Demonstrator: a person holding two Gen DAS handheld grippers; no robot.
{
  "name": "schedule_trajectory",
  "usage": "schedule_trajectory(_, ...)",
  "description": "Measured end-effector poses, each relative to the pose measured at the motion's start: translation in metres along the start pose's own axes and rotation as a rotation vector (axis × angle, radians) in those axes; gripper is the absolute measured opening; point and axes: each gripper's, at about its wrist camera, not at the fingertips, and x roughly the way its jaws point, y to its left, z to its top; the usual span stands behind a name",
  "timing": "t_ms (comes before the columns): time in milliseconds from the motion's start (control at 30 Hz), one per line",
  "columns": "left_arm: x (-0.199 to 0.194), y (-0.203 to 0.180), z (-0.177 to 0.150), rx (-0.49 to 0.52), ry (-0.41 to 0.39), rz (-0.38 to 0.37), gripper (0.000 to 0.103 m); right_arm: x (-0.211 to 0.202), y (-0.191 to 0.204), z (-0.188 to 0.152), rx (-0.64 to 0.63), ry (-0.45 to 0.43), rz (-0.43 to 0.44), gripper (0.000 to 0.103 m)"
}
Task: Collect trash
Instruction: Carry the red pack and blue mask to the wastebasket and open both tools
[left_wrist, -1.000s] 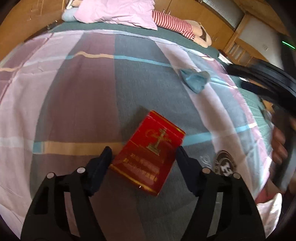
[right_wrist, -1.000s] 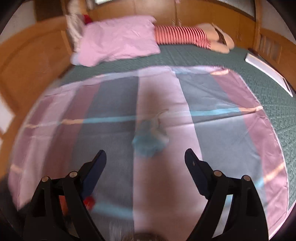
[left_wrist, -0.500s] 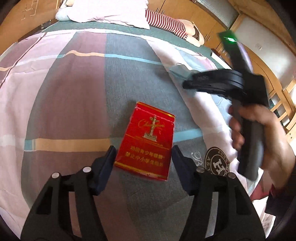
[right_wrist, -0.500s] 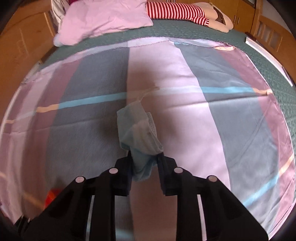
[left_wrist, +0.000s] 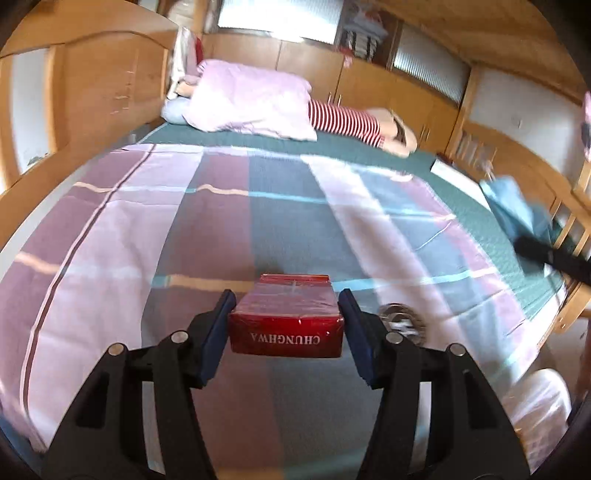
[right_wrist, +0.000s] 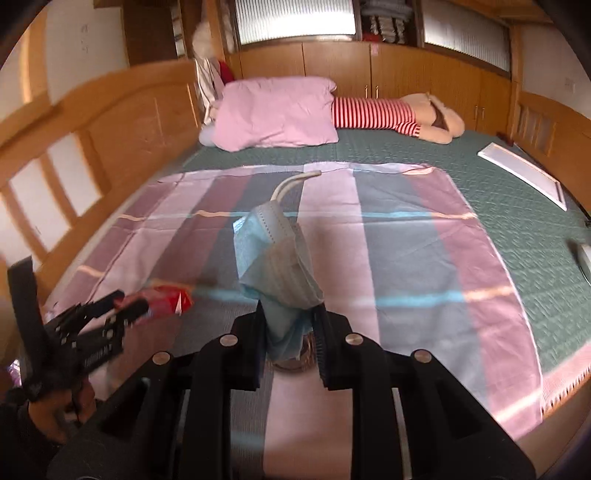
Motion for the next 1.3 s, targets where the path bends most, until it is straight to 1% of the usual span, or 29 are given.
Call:
schedule_trajectory(100,-0.043,-0.024,-0.009,0.003,-0.05,-0.034,0.058,-0.047,-0.007,-0.026,0.013,-0.039,-0.007,0.023)
schedule_trajectory(167,-0.073,-0.045,-0.011,0.033,-0.081,-0.069,0.058,-0.074,-0.01,-0.042,0.005,-0.066,-0.018,0.023)
schedule_trajectory(233,-0.1,-0.067,-0.015,0.089,-0.111,-0.098,0.058,-0.102,-0.011,-0.059,0.0,-0.086,-0.041,0.023)
schedule_trajectory(300,-0.122,-0.085,-0.019,0.123,-0.124,-0.133,0.058,-0.124,-0.015,-0.074,0.009,-0.1,-0.051,0.023)
schedule_trajectory(433,-0.153,-0.114,-0.03,0.171,-0.13,-0.192,0.058,-0.156,-0.027,-0.097,0.052,-0.115,-0.057,0.023)
schedule_trajectory(567,-0.178,-0.143,-0.043,0.232,-0.135,-0.23,0.058,-0.176,-0.037,-0.115,0.083,-0.1,-0.046,0.023)
schedule_trajectory(733,-0.204,-0.173,-0.061,0.294,-0.151,-0.269,0.058,-0.195,-0.039,-0.134,0.095,-0.086,-0.029,0.023)
schedule_trajectory(867,-0.209,-0.193,-0.071,0.336,-0.148,-0.299,0.058,-0.194,-0.046,-0.145,0.103,-0.047,-0.035,0.023)
schedule_trajectory(967,-0.209,-0.2,-0.079,0.346,-0.139,-0.307,0.058,-0.182,-0.053,-0.155,0.139,0.021,-0.018,0.023)
schedule_trajectory(1033,-0.208,-0.202,-0.085,0.345,-0.123,-0.314,0.058,-0.172,-0.059,-0.164,0.16,0.093,-0.003,0.034)
schedule_trajectory(1067,-0.206,-0.202,-0.086,0.344,-0.115,-0.316,0.058,-0.17,-0.061,-0.168,0.177,0.112,-0.004,0.046)
schedule_trajectory(1100,-0.205,-0.202,-0.088,0.343,-0.107,-0.319,0.058,-0.17,-0.066,-0.171,0.215,0.121,-0.012,0.053)
schedule_trajectory(1167,-0.199,-0.202,-0.091,0.337,-0.086,-0.331,0.058,-0.179,-0.075,-0.171,0.27,0.087,0.001,0.058)
schedule_trajectory(1200,-0.197,-0.202,-0.093,0.336,-0.074,-0.338,0.058,-0.186,-0.08,-0.168,0.304,0.051,0.006,0.06)
schedule_trajectory(1300,-0.188,-0.206,-0.098,0.34,-0.042,-0.366,0.058,-0.212,-0.09,-0.156,0.36,-0.07,-0.036,0.066)
